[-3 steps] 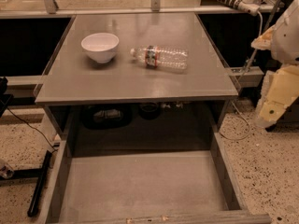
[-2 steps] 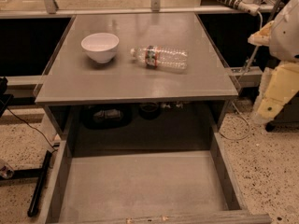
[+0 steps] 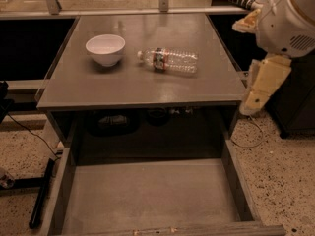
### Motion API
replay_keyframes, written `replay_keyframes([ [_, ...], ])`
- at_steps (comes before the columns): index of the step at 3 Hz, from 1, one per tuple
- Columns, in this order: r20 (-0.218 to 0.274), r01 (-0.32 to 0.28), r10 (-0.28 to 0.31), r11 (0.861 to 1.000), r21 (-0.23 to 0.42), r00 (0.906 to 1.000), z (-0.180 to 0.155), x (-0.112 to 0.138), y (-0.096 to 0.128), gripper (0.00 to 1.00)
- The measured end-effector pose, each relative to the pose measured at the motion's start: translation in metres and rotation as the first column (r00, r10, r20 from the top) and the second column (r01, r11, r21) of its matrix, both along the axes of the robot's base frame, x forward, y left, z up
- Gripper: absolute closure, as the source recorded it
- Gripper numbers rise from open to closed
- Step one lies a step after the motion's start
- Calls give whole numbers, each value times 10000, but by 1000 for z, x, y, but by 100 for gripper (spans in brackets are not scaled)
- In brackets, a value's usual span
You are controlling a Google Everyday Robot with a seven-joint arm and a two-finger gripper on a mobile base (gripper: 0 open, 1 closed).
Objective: Place water bottle into top drawer
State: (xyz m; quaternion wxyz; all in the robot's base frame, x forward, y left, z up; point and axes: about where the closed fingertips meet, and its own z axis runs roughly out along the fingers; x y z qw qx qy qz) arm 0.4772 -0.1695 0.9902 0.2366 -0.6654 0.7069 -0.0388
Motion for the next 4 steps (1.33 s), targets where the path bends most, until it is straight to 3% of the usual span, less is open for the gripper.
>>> replay_keyframes([
  [1, 365, -797, 775, 9947, 655, 9963, -6, 23, 21, 0],
  [3, 802, -1653, 1527, 9684, 1868, 9850, -20, 83, 54, 0],
  [4, 844, -1778, 1645, 9663, 1860, 9828, -20, 86, 58, 0],
])
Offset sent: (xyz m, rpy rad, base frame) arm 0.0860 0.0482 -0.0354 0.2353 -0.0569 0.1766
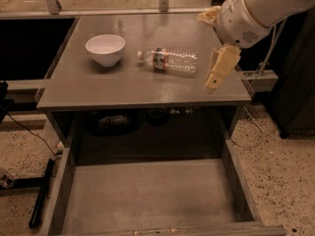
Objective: Place water bottle into top drawer
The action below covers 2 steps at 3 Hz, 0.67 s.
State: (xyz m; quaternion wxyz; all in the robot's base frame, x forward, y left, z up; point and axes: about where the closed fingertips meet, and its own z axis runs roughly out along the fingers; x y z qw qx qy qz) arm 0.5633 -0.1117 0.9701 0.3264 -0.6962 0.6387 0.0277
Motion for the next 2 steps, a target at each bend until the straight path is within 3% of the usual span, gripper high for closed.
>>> replay_keyframes([
  [1, 105, -245, 249, 9991, -339, 9996, -9, 18, 3, 0],
  [2, -26, -305, 304, 9987, -419, 9995, -29, 52, 2, 0],
])
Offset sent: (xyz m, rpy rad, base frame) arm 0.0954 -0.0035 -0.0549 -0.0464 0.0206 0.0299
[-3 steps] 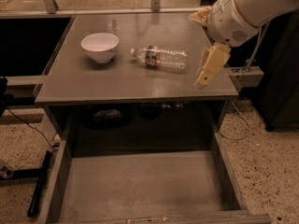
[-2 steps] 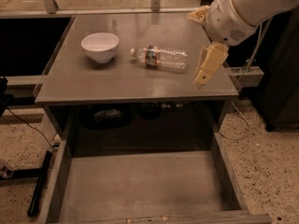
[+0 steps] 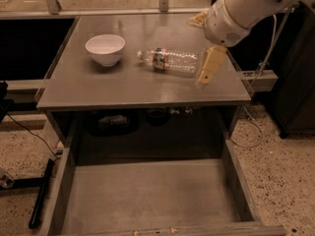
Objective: Place water bottle into top drawer
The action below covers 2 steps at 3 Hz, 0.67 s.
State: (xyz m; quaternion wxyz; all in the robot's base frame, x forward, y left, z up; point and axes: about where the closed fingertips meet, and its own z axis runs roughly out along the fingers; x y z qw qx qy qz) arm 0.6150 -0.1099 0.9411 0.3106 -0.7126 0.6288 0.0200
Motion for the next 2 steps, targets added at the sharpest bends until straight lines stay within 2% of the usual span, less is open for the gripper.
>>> replay_keyframes([
  [2, -460, 79, -84, 9999, -94, 9989, -40, 46, -1, 0],
])
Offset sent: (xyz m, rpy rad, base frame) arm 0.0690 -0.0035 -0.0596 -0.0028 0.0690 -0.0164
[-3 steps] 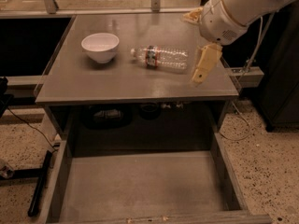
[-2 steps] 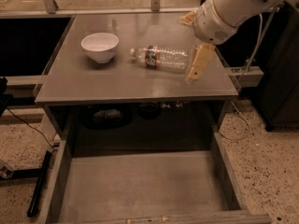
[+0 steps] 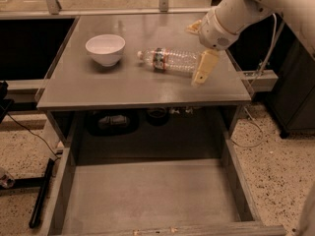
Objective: Place water bottle into top drawer
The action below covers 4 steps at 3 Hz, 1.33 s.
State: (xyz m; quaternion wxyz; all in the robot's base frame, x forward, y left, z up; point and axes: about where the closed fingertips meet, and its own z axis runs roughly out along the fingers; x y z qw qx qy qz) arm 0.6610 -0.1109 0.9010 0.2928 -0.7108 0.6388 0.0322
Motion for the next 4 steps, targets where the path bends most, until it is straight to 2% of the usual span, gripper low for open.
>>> replay_keyframes([
  [2, -413, -78, 92, 9994, 337, 9991, -21, 37, 14, 0],
  [3, -655, -13, 68, 9965, 836, 9978, -24, 54, 28, 0],
  [4, -1173, 637, -445, 9843, 1647, 9921, -30, 62, 35, 0],
])
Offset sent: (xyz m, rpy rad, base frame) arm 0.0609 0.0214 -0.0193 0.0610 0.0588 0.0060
